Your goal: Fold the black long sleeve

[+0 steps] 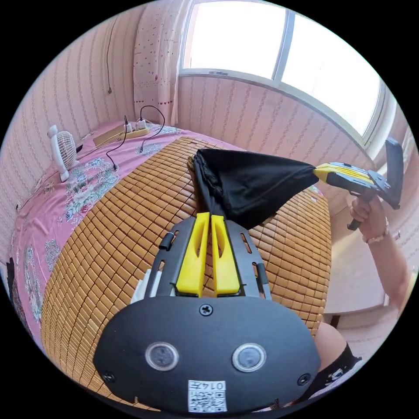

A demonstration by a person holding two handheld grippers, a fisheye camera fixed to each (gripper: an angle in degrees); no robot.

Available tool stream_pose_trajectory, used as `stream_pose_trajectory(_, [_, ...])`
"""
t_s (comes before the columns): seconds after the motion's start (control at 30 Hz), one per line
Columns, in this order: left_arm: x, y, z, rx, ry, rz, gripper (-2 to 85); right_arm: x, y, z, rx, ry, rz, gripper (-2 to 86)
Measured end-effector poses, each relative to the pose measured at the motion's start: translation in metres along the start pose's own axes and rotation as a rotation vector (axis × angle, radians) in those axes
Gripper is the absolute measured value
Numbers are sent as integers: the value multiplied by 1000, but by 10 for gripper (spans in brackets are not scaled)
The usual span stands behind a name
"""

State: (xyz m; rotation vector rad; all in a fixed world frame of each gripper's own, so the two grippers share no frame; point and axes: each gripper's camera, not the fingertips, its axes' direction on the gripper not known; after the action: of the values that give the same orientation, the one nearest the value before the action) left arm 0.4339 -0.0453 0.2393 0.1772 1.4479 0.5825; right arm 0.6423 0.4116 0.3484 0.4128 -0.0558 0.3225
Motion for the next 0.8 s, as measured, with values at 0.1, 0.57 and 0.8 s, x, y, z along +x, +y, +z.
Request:
stream_pose_trajectory(0.1, [27, 64, -91, 72, 139, 4, -7, -19, 37, -64, 86, -68, -35, 2])
stream_pose_trajectory(0.57, [121, 348, -193, -113, 141, -462, -10, -148, 292, -87, -353, -240, 185, 26])
stream_pose_trajectory(0.8, [150, 326, -231, -86, 112, -425, -10, -211, 272, -70, -414, -276, -55, 85])
